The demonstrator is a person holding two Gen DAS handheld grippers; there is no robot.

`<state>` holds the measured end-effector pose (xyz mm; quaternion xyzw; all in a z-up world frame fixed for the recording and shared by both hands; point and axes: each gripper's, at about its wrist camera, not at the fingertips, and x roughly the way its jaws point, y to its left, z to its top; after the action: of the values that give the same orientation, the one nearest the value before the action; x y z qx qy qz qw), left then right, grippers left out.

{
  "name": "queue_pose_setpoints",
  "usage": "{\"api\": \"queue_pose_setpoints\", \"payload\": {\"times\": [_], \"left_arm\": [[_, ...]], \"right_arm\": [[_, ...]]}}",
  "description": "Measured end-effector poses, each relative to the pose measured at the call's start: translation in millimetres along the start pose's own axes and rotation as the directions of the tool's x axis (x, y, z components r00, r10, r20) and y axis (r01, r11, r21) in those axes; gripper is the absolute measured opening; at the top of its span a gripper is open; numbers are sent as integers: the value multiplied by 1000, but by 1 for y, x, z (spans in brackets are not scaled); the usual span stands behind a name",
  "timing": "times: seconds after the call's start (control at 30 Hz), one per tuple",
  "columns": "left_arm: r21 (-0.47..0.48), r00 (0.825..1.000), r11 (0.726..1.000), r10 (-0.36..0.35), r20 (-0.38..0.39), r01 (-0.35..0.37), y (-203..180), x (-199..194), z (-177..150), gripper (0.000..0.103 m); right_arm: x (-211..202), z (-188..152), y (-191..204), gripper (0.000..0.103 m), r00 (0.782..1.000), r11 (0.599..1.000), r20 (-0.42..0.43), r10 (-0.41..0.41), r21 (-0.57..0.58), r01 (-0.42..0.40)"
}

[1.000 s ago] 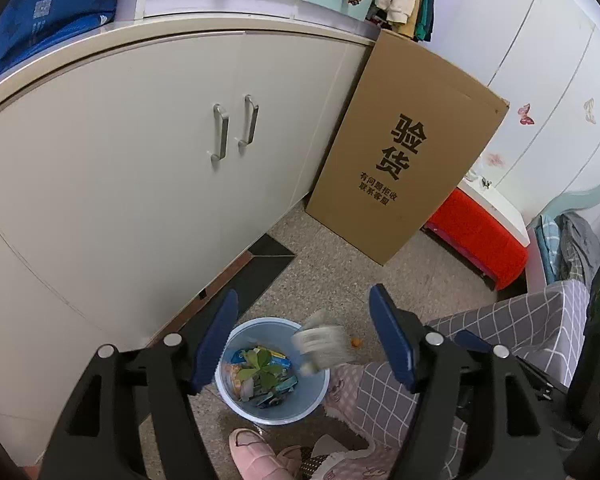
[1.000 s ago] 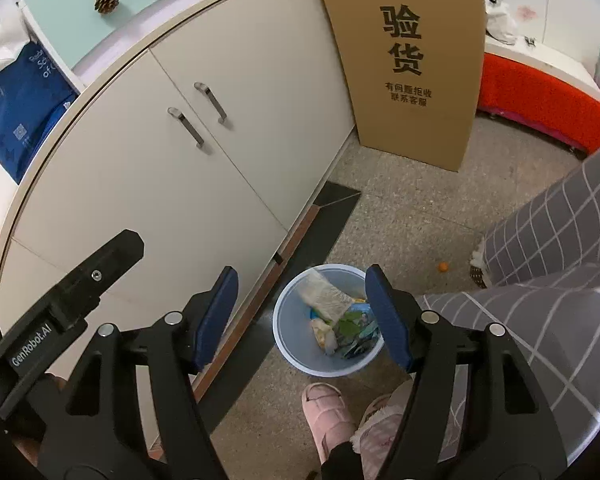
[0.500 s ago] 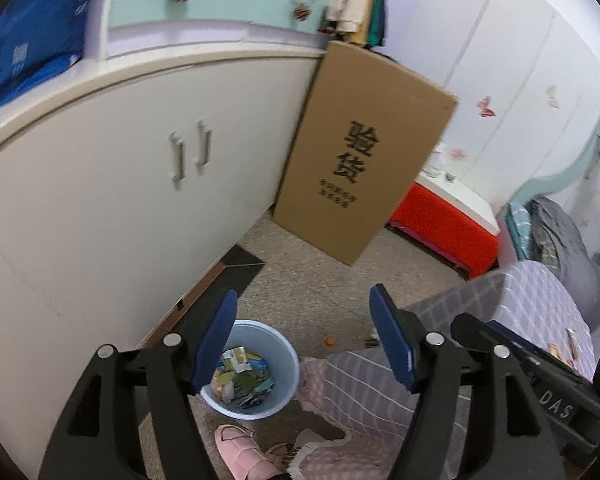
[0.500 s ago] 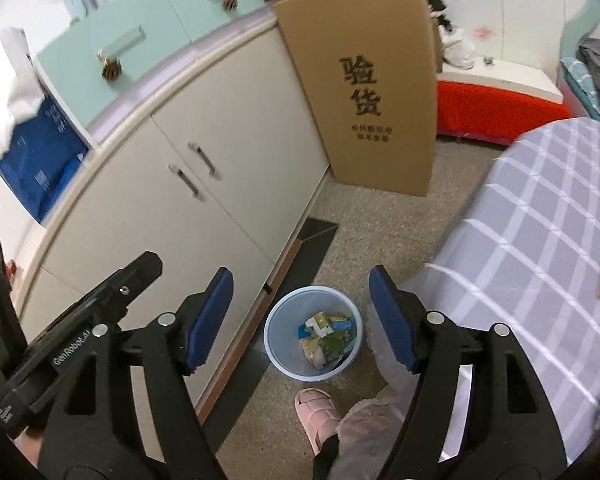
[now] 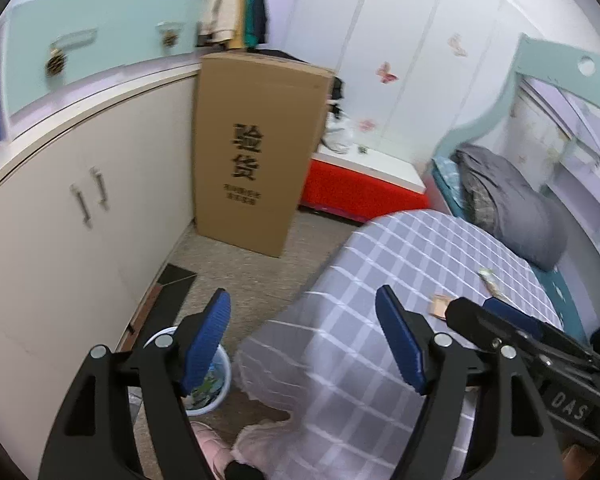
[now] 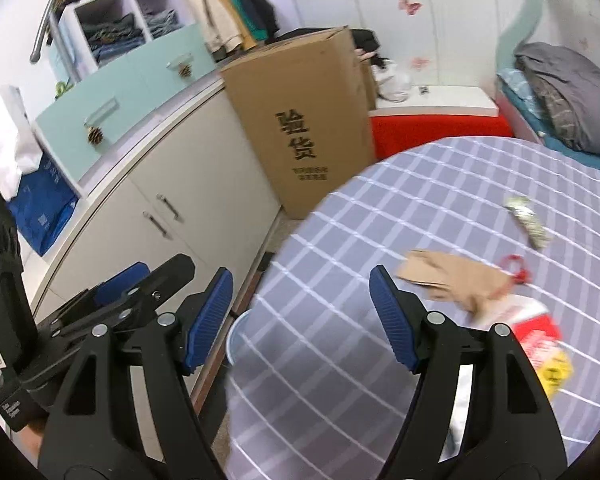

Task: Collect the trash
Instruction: 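Move both tools back over the table toward the paper bags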

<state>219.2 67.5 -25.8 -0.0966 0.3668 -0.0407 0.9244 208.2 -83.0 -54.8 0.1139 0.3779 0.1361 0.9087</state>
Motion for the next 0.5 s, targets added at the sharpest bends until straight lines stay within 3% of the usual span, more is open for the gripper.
{"api": "queue_pose_setpoints", "payload": {"times": [0.17, 0.5], "left_arm": [[56, 998, 997, -52, -19, 53, -49, 0, -3, 76], [165, 995, 983, -63, -79, 75, -116, 17, -19, 77]], "right_arm": [[-28, 0, -40, 70, 999, 999, 28, -41, 37, 40], [-52, -5, -104, 71, 996, 992, 39, -78, 101, 74]]}}
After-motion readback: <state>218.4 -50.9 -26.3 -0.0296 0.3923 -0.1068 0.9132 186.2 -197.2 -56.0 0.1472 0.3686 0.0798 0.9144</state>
